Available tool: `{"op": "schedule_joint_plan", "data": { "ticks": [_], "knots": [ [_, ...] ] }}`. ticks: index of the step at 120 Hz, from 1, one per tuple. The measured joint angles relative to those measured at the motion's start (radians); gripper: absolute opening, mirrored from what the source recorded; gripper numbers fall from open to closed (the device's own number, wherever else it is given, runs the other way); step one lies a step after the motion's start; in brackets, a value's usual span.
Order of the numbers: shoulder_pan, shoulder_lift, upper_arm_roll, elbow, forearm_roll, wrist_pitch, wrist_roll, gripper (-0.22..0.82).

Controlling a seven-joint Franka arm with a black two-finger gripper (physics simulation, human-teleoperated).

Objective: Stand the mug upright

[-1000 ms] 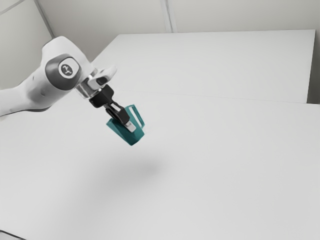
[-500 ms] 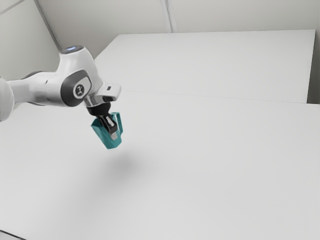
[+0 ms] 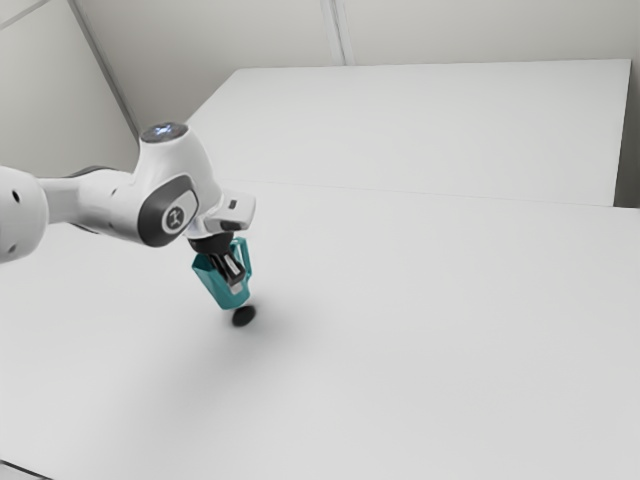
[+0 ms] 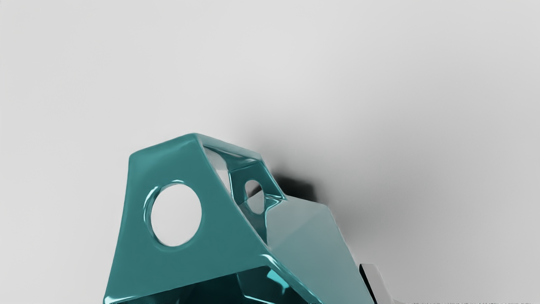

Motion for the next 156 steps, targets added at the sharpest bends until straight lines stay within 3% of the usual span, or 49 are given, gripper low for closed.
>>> {"op": "schedule_joint_plan", "data": {
  "ticks": [39,156],
  "knots": [
    [0.056,-0.011,0.003,-0.023,0.022,0.024,-0.026,-0.18],
    [0.016,0.051,0.007,-0.023,0.027,0.105,-0.064,-0.18]
  ]
}}
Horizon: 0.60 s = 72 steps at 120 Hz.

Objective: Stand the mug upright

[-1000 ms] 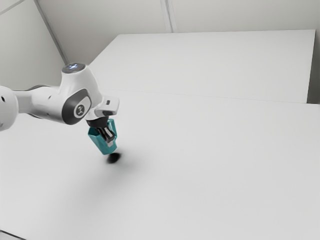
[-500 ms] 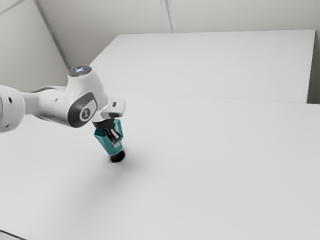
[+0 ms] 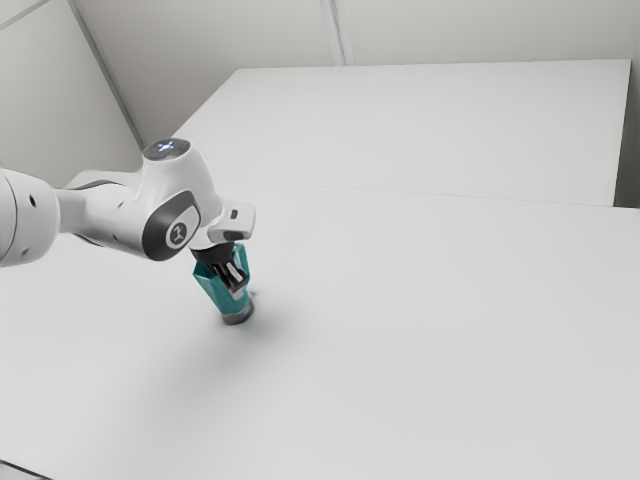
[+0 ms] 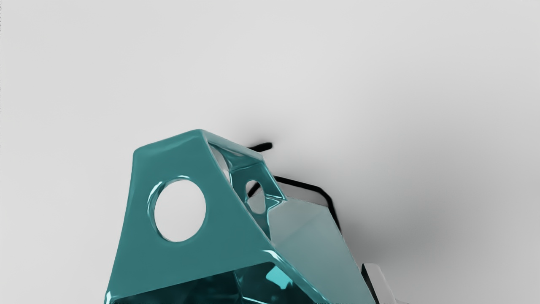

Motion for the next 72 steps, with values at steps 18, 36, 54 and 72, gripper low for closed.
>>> {"op": "schedule_joint_plan", "data": {
  "ticks": [18,36,54,72],
  "knots": [
    [0.006,-0.001,-0.002,0.0,-0.006,0.002,0.004,-0.13],
    [0.012,-0.001,-0.003,0.0,-0.014,0.001,0.015,-0.08],
    [0.016,-0.002,-0.003,0.0,-0.016,0.0,0.024,-0.03],
    [0.017,-0.006,-0.003,0.001,-0.018,-0.001,0.03,0.06]
  ]
}}
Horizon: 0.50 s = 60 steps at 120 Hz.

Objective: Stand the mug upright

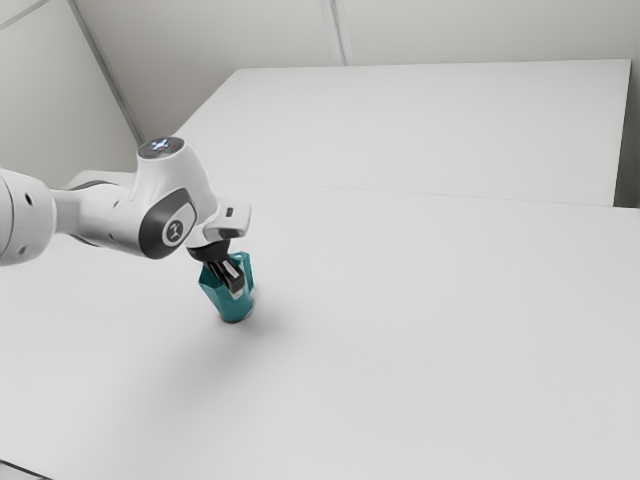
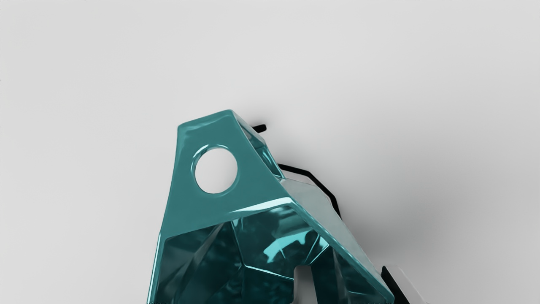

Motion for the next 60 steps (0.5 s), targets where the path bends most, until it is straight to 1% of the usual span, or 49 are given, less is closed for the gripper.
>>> {"op": "schedule_joint_plan", "data": {
  "ticks": [15,38,60],
  "knots": [
    [0.0,-0.006,0.0,0.002,-0.001,-0.001,0.004,0.15],
    [-0.002,-0.021,0.0,0.009,-0.001,-0.007,0.009,0.34],
    [-0.006,-0.084,-0.001,0.009,-0.001,-0.026,0.013,0.45]
  ]
}}
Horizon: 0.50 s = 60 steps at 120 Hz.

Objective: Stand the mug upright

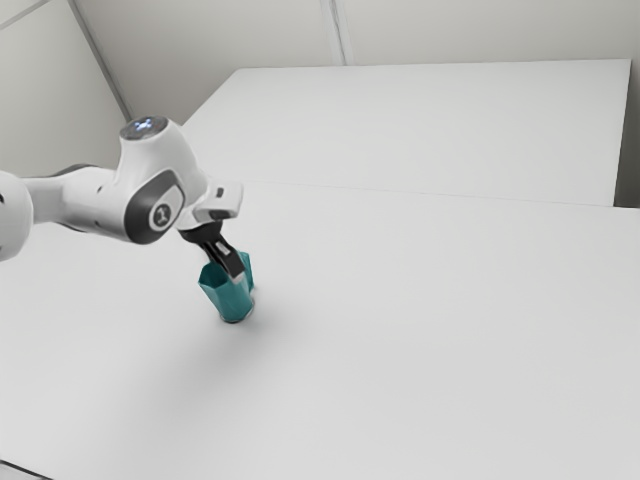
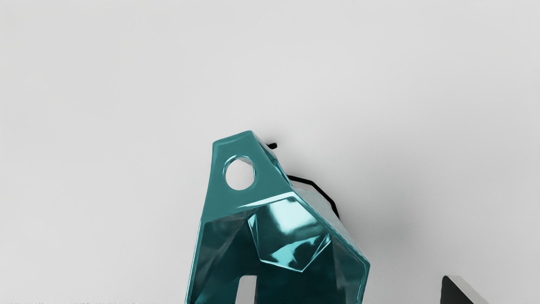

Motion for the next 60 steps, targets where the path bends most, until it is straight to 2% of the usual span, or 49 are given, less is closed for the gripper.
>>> {"op": "schedule_joint_plan", "data": {
  "ticks": [12,23,60],
  "knots": [
    [-0.005,-0.029,-0.001,0.015,0.0,-0.02,0.001,0.48],
    [-0.002,-0.024,-0.006,0.101,-0.006,-0.072,-0.001,0.53],
    [0.015,0.081,-0.014,0.461,-0.07,-0.413,-0.074,0.59]
  ]
}}
